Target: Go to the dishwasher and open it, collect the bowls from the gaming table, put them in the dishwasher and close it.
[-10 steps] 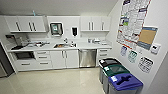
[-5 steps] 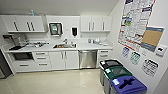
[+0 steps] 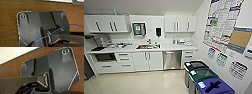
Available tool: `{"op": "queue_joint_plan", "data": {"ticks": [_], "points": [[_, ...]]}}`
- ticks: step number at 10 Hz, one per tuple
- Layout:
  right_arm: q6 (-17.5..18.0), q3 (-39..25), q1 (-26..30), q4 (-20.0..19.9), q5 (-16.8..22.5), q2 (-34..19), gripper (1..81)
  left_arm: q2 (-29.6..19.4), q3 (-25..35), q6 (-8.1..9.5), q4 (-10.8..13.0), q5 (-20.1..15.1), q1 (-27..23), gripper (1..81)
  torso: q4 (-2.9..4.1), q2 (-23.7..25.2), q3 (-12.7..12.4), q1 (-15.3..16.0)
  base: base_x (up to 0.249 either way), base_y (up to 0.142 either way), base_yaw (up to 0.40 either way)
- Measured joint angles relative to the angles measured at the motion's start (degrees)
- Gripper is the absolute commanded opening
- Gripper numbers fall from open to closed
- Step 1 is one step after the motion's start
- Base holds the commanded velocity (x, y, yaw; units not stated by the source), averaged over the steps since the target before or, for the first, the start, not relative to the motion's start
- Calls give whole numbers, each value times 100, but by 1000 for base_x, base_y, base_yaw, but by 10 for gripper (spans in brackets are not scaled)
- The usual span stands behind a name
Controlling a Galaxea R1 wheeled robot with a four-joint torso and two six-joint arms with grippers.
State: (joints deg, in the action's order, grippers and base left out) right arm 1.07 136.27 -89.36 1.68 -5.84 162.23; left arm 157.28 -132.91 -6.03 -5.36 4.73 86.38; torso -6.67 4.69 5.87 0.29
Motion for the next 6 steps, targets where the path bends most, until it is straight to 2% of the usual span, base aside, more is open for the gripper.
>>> {"op": "queue_joint_plan", "data": {"ticks": [6], "points": [[0, -2, 0, 0, 0, 15, 811, -1, 0, 0, 0, 0, 2, 811, 0, 0, 0, -2, 105, 0, 0]]}}
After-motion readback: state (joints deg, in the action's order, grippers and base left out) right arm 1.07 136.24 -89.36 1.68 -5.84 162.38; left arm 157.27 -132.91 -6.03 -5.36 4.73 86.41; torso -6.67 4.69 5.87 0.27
